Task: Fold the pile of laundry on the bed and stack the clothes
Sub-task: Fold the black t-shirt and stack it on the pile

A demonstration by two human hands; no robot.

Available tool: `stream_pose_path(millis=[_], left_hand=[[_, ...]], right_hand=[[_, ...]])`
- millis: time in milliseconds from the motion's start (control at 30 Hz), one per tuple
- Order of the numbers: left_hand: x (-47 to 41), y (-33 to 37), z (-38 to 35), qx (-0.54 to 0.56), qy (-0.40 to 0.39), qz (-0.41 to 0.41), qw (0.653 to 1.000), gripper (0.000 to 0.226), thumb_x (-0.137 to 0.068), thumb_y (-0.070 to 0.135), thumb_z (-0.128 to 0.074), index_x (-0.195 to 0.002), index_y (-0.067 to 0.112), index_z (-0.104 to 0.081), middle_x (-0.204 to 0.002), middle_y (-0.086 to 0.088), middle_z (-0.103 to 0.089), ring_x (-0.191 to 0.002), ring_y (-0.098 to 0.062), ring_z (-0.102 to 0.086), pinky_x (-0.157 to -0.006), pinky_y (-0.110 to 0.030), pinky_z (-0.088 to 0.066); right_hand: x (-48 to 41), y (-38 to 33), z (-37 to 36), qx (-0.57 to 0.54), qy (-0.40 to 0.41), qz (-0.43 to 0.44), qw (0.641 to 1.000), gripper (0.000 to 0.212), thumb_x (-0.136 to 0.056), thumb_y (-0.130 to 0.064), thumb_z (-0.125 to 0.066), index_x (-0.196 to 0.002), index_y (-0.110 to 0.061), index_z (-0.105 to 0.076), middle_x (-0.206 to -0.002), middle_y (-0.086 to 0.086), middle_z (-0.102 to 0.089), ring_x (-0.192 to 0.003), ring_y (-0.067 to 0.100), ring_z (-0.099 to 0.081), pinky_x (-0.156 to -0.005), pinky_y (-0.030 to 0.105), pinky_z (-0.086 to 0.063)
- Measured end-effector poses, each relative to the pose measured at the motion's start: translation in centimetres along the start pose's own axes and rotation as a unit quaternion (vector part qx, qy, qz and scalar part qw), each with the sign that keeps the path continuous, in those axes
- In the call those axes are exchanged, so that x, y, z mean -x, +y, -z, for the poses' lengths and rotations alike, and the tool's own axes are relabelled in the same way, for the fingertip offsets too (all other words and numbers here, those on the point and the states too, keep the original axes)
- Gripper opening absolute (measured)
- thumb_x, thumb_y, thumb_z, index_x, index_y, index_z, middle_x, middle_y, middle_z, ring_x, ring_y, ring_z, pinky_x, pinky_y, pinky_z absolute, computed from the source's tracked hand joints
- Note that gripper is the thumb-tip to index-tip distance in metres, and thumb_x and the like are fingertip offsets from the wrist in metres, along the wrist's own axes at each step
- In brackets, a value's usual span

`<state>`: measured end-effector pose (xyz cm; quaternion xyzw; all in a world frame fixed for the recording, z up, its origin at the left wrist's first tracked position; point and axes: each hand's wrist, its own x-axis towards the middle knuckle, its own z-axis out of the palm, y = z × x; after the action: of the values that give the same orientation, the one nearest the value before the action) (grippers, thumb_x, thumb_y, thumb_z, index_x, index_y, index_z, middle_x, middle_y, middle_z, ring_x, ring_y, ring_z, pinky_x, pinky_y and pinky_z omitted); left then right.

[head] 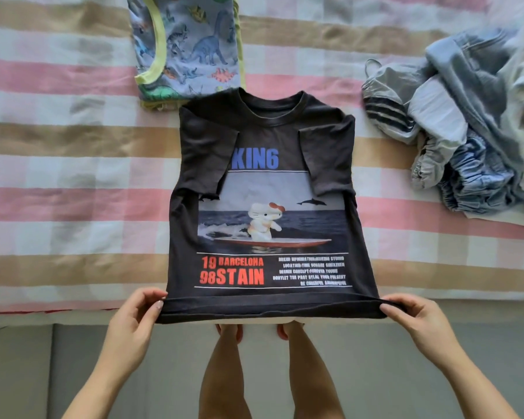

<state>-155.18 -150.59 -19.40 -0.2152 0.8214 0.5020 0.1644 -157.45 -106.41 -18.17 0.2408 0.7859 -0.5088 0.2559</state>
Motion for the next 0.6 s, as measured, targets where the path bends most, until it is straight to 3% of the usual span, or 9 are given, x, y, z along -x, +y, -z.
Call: stream_pose_path(millis=[167,333,367,467,600], left_hand=[[-4.5,3.8,0.8,0.038,0.04,-0.047,0.997,0.037,-0.091,-0.003,-0.048,-0.093,0.032,-0.06,-0.087,0.007,-0.063,-0.079,0.006,-0.059,-0.071,-0.005,-0.045],[-12.2,8.1,0.7,0.01,0.069,-0.086,0.994,0.034,-0.098,0.008,-0.04,-0.117,0.03,-0.057,-0.097,0.008,-0.062,-0.085,0.01,-0.055,-0.077,-0.005,-0.041],[-13.8,8.9,0.6,0.011,0.075,-0.092,0.993,0.032,-0.098,0.009,-0.039,-0.119,0.026,-0.057,-0.1,0.004,-0.063,-0.088,0.006,-0.056,-0.08,-0.006,-0.041],[-18.9,11.1,0.2,-0.006,0.105,-0.102,0.989,0.03,-0.1,0.011,-0.035,-0.121,0.016,-0.055,-0.113,-0.009,-0.06,-0.104,-0.019,-0.054,-0.088,-0.024,-0.04],[-25.4,12.5,-0.5,-0.022,0.143,-0.105,0.984,0.026,-0.1,0.012,-0.035,-0.116,0.01,-0.055,-0.108,-0.005,-0.057,-0.098,-0.014,-0.05,-0.082,-0.02,-0.036]], right_hand=[[-2.9,-4.0,0.4,-0.041,0.078,0.064,0.994,0.021,-0.079,0.012,-0.06,-0.075,-0.008,-0.065,-0.063,-0.016,-0.068,-0.058,-0.005,-0.06,-0.059,0.005,-0.046],[-9.3,-9.3,1.3,-0.078,0.124,0.132,0.98,0.024,-0.081,0.007,-0.06,-0.077,-0.016,-0.061,-0.062,-0.017,-0.065,-0.059,-0.003,-0.057,-0.059,0.007,-0.045],[-10.8,-10.3,1.5,-0.083,0.126,0.142,0.978,0.023,-0.082,0.005,-0.06,-0.077,-0.017,-0.061,-0.063,-0.017,-0.065,-0.059,-0.003,-0.057,-0.059,0.008,-0.046],[-15.6,-13.2,1.5,-0.084,0.133,0.164,0.974,0.021,-0.084,0.0,-0.061,-0.079,-0.02,-0.062,-0.064,-0.018,-0.066,-0.062,-0.004,-0.057,-0.062,0.008,-0.046],[-22.5,-15.5,0.7,-0.083,0.147,0.164,0.972,0.024,-0.085,0.0,-0.061,-0.077,-0.022,-0.059,-0.059,-0.023,-0.064,-0.059,-0.008,-0.055,-0.062,0.007,-0.043]])
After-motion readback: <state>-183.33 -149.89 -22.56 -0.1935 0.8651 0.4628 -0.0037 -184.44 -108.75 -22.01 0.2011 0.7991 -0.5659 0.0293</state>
